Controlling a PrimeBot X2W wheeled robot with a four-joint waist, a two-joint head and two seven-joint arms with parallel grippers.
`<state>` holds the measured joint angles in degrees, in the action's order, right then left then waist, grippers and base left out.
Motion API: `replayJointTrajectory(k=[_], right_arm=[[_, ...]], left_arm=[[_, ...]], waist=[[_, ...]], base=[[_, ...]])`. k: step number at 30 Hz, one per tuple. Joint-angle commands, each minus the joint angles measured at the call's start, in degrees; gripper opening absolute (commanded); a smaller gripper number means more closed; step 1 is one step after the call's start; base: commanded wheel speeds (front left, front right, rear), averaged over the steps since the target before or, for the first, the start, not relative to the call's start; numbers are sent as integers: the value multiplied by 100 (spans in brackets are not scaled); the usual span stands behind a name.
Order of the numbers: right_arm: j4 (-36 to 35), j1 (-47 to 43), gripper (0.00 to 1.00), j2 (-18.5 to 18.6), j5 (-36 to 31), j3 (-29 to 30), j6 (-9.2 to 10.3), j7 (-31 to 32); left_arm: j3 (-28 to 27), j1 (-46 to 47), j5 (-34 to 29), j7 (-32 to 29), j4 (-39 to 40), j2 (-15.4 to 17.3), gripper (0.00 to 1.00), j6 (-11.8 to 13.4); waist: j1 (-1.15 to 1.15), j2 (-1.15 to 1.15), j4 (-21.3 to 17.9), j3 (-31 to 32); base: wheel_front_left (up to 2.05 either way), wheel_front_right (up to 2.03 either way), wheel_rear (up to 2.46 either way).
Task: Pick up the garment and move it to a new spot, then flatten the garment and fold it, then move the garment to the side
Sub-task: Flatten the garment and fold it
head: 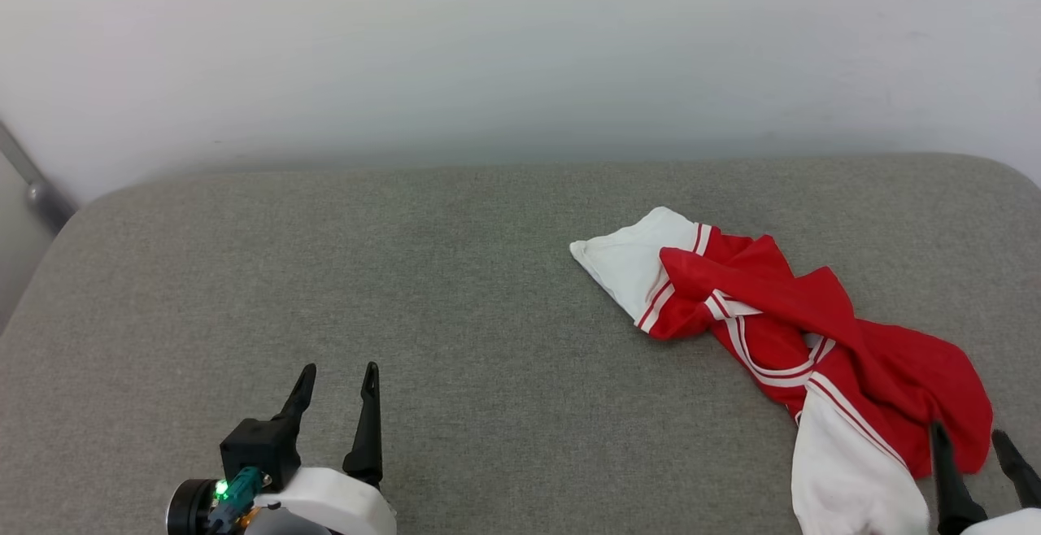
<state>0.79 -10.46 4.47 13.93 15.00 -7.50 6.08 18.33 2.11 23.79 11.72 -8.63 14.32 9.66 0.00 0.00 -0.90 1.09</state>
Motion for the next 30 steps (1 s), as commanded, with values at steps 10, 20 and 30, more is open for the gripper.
replayJointTrajectory(k=[10,20,30], right_arm=[[-752,160,100,61,-510,-627,2,-392],[-1538,684,100,-113,-663,-1134,2,-326],[-1407,1402,100,-147,-583,-1552,2,-588]], left_arm=[[-6,41,48,-101,37,65,100,54],[307,2008,47,-885,-352,82,100,-576],[767,4330,354,-2846,-1465,265,100,-1534]], waist=[[0,0,-46,68],[0,0,-461,-1025],[0,0,-1086,-2007]], base=[[0,0,0],[0,0,0],[0,0,0]])
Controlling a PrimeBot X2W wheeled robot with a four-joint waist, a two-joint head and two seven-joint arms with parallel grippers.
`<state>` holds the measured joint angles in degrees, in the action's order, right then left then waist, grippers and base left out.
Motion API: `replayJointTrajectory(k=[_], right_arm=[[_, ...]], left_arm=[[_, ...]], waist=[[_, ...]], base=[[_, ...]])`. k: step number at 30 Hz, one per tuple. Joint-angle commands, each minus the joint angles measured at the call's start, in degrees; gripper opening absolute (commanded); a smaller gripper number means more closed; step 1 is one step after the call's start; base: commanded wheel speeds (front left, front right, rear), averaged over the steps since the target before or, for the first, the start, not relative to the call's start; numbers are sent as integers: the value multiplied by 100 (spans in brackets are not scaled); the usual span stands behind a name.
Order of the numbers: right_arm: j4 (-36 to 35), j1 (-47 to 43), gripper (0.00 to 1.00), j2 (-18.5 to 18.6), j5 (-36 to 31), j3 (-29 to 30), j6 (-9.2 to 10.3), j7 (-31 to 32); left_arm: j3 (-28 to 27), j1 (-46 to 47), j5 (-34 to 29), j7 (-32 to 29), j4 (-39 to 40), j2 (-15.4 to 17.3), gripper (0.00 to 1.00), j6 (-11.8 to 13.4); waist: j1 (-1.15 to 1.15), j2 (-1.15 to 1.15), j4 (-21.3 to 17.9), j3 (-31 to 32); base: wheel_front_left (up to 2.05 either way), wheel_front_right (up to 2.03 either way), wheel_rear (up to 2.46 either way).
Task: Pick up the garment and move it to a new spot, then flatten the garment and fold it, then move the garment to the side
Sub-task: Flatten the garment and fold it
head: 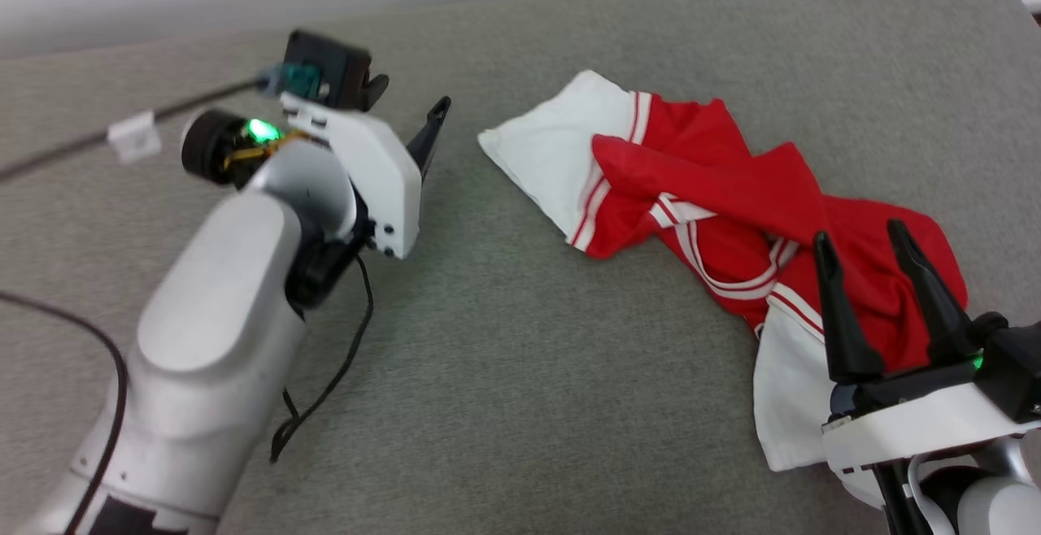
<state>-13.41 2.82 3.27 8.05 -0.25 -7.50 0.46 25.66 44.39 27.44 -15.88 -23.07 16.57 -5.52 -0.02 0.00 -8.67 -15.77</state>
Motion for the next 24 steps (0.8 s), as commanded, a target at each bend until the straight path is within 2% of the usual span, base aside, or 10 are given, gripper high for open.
replayJointTrajectory(k=[1,10,15,19,20,21,22,24], right_arm=[[44,132,100,-30,22,-54,2,-78],[460,491,100,-45,241,-328,2,-398],[746,614,100,-43,426,-448,3,-580],[908,673,100,-43,510,-478,2,-666],[933,679,100,-43,512,-462,2,-681],[967,679,100,-43,529,-455,3,-691],[982,683,100,-43,525,-448,3,-706],[1012,695,100,-43,506,-420,2,-705]], left_arm=[[116,289,32,-297,-133,68,100,-69],[891,1661,632,-2093,-706,351,100,-197],[1404,1953,1062,-2579,-992,608,100,-198],[1863,1840,1449,-3221,-1273,719,100,-200],[1956,1770,1548,-3417,-1345,716,52,-201],[2034,1714,1651,-3571,-1402,725,31,-203],[2082,1674,1706,-3629,-1441,728,0,-206],[2124,1634,1795,-3694,-1520,720,0,-206]], waist=[[2,0,-361,-383],[2,0,-879,-1068],[2,0,-1099,-1255],[2,0,-1179,-1306],[2,0,-1189,-1310],[2,0,-1198,-1312],[2,0,-1201,-1310],[2,0,-1191,-1300]], base=[[0,0,0],[0,0,0],[0,0,0],[0,0,0],[0,0,0],[0,0,0],[0,0,0],[0,0,0]])
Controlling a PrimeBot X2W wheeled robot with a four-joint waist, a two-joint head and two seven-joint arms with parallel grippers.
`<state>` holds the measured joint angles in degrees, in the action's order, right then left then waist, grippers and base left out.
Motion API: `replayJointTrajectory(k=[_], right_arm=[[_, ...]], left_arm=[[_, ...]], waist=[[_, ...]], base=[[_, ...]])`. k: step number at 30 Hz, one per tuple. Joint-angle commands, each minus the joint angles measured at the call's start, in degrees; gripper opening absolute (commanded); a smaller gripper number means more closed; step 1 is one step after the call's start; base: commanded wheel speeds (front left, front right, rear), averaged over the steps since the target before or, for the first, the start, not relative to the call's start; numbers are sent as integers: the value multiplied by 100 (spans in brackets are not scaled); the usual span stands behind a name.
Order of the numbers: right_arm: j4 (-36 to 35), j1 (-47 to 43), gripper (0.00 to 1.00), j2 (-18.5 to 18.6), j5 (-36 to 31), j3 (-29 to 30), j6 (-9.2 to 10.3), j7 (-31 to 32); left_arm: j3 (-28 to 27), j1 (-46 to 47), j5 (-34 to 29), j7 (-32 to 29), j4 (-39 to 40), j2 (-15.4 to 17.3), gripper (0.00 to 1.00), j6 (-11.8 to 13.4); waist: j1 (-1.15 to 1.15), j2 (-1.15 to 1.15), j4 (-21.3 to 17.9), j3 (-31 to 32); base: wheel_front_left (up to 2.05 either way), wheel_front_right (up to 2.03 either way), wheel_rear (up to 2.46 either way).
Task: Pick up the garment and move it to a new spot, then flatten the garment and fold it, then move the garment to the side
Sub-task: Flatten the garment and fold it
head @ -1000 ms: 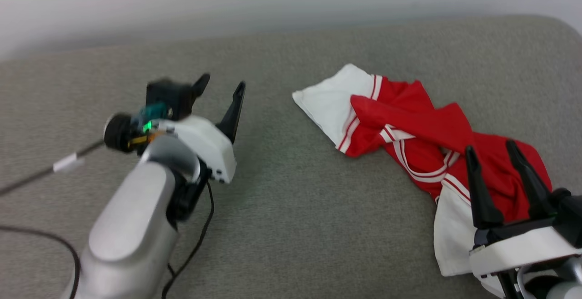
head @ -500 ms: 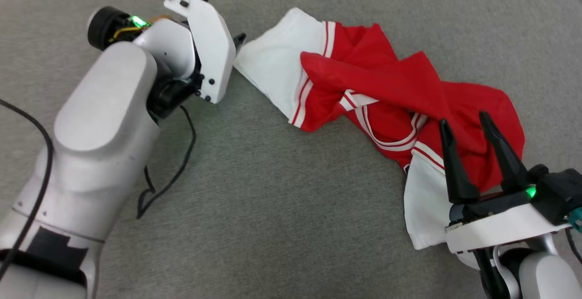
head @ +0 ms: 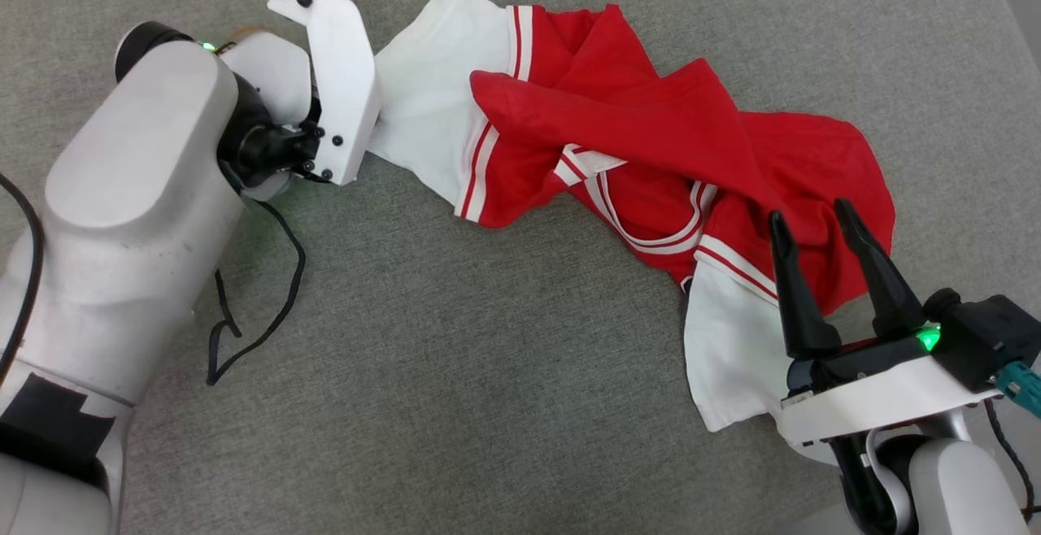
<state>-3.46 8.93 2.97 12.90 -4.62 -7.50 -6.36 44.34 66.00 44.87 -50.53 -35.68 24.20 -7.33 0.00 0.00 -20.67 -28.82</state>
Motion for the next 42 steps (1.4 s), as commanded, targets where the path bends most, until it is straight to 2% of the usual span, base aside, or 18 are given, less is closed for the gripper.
replayJointTrajectory(k=[1,9,14,16,17,25,28,32,36,37,38,39,40,42], right_arm=[[20,93,100,-13,22,40,3,-18],[-60,-109,100,-11,-224,379,2,227],[-187,-326,100,-11,-370,672,2,517],[-246,-434,100,-11,-393,763,2,646],[-246,-434,100,-11,-393,763,2,646],[-440,-837,100,-11,-479,1075,2,1132],[-486,-967,100,-8,-478,1133,3,1245],[-522,-1150,100,-9,-450,1193,2,1362],[-549,-1326,100,-10,-399,1224,2,1448],[-560,-1364,100,-9,-379,1230,2,1476],[-578,-1412,100,-9,-372,1238,2,1495],[-588,-1454,100,-9,-366,1248,2,1532],[-615,-1492,100,-9,-358,1243,2,1549],[-657,-1542,100,-9,-359,1229,2,1604]], left_arm=[[266,-517,49,-131,-242,-42,0,-25],[-120,-410,-148,1428,34,159,0,104],[-459,-1073,8,2209,454,402,0,413],[-601,-1500,133,2423,711,534,0,595],[-601,-1500,133,2423,711,534,0,595],[-1232,-3789,709,3213,2040,1063,0,1639],[-1421,-4746,925,3501,2518,1129,0,2051],[-1502,-5842,1131,3794,2979,1045,0,2499],[-1501,-6485,1247,4098,3147,841,0,2691],[-1512,-6551,1255,4214,3164,764,21,2695],[-1520,-6592,1205,4342,3167,729,58,2681],[-1504,-6589,1140,4454,3154,697,88,2653],[-1510,-6553,1072,4608,3129,663,100,2625],[-1499,-6430,884,4894,3113,622,100,2564]], waist=[[0,0,23,19],[0,0,510,536],[0,0,1031,1044],[0,0,1238,1234],[0,0,1238,1234],[0,0,1941,1792],[0,0,2103,1953],[0,0,2242,2177],[0,0,2284,2357],[0,0,2290,2408],[0,0,2293,2453],[0,0,2301,2509],[0,0,2295,2547],[0,0,2280,2639]], base=[[0,0,0],[0,0,0],[0,0,0],[0,0,0],[0,0,0],[0,0,0],[0,0,0],[0,0,0],[0,0,0],[0,0,0],[0,0,0],[0,0,0],[0,0,0],[0,0,0]])
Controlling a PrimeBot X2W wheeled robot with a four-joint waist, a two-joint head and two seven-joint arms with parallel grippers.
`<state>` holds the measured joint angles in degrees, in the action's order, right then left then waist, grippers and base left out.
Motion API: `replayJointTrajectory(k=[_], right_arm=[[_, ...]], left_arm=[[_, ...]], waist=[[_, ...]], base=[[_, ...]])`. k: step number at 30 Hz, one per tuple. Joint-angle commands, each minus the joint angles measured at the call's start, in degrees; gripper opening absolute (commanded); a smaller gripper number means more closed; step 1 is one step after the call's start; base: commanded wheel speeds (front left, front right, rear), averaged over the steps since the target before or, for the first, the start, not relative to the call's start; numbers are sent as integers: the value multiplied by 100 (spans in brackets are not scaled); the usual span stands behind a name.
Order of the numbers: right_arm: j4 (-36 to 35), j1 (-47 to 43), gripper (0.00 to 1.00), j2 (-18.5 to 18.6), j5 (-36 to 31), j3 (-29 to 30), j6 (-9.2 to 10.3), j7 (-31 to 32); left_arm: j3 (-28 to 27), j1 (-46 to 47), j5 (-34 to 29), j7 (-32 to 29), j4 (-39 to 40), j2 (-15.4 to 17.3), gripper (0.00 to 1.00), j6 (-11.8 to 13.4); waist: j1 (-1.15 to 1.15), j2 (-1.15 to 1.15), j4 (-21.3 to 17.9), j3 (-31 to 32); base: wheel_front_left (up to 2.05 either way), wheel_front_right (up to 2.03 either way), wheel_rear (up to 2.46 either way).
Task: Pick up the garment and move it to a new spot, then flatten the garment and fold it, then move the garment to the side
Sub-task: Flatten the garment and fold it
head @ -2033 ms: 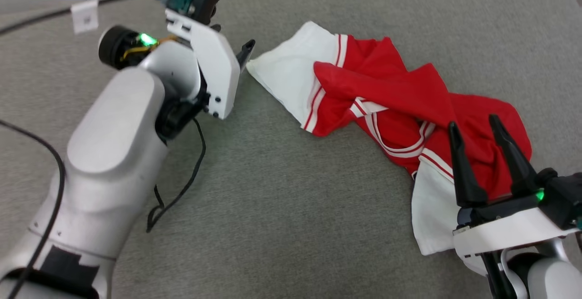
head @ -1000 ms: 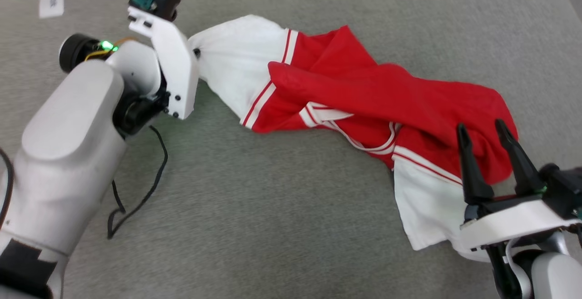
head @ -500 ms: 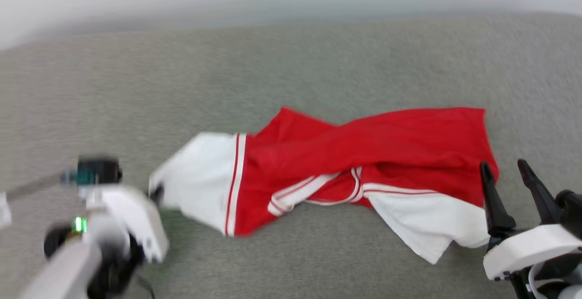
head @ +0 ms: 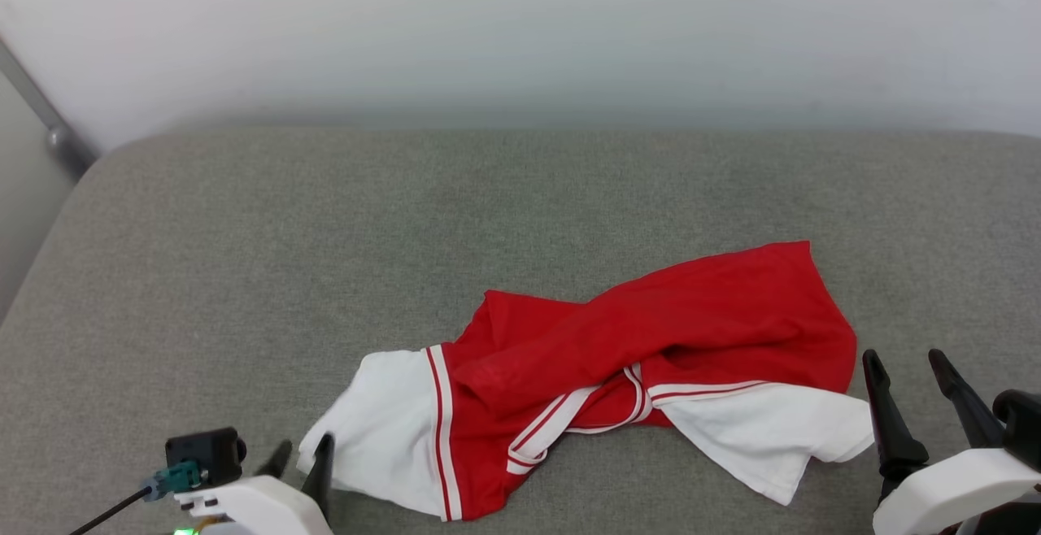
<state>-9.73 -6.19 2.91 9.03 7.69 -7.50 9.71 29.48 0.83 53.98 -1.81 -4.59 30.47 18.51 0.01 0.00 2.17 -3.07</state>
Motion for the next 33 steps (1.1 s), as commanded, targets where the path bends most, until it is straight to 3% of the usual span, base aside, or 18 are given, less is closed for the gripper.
replayJointTrajectory(k=[1,8,15,21,22,23,27,33], right_arm=[[-51,-64,100,-3,31,-14,2,27],[-208,-270,100,-3,53,-107,2,149],[-233,-522,100,-3,170,-82,2,496],[109,-689,100,111,426,214,2,1715],[242,-627,100,271,633,220,2,2420],[264,-554,100,329,694,198,2,2598],[245,-214,100,492,866,72,2,3113],[696,433,100,729,948,-239,2,3389]], left_arm=[[2,153,-149,179,13,-4,100,-53],[29,467,-904,1216,135,31,100,-162],[89,617,-1570,1615,429,-68,100,-37],[66,558,-1796,1671,707,-199,100,65],[77,616,-1870,1676,830,-249,100,64],[72,656,-1887,1679,857,-267,100,69],[38,749,-1966,1692,941,-345,100,50],[-25,931,-2035,1703,872,-488,100,-68]], waist=[[-1,0,-13,109],[-1,0,-105,376],[-1,0,-132,472],[-1,0,-56,406],[-1,0,47,264],[-1,0,87,182],[-1,0,232,-166],[-1,0,394,-624]], base=[[0,0,0],[0,0,0],[0,0,0],[0,0,0],[0,0,0],[0,0,0],[0,0,0],[0,0,0]])
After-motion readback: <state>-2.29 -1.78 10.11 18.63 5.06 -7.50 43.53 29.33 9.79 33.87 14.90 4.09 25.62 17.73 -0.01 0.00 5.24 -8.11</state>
